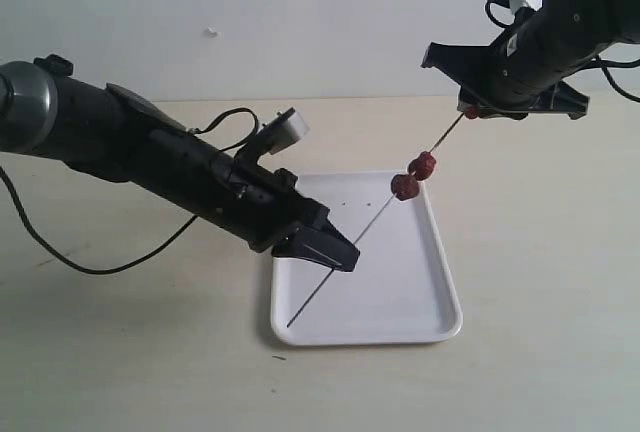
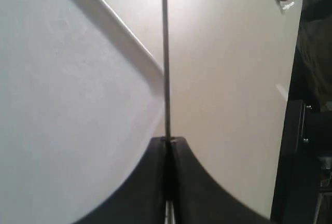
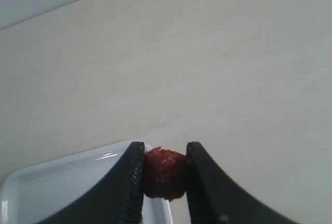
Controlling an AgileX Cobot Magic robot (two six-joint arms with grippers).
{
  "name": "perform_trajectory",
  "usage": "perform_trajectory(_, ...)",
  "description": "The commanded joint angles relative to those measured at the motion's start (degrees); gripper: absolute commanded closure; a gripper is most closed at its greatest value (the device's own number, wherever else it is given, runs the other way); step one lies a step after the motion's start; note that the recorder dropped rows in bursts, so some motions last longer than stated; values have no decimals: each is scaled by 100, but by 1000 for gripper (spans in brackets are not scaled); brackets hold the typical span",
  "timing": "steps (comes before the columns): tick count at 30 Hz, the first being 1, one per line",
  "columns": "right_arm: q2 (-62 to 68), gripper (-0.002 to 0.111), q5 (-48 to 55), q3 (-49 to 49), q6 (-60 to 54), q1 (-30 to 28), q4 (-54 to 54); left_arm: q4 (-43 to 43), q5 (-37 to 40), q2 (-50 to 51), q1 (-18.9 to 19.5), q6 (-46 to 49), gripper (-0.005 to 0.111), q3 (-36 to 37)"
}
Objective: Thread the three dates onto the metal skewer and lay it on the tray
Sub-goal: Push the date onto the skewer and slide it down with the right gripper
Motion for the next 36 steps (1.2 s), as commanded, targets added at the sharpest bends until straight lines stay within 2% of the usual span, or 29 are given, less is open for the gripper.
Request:
perform_trajectory(1,-50,81,-3,-45,-36,-19,75,-136,-109,-21,-118,88,107,-25)
perform_trajectory(6,-50,81,20,-45,-171,-19,486,-173,-252,-21,-129,88,107,-25)
perform_trajectory(26,-50,81,143,-157,-171,-19,600,-258,-370,-21,-129,-45,107,-25)
perform_trajectory(36,-50,81,11,-157,-171,-19,600,-260,-435,-21,-255,-45,107,-25)
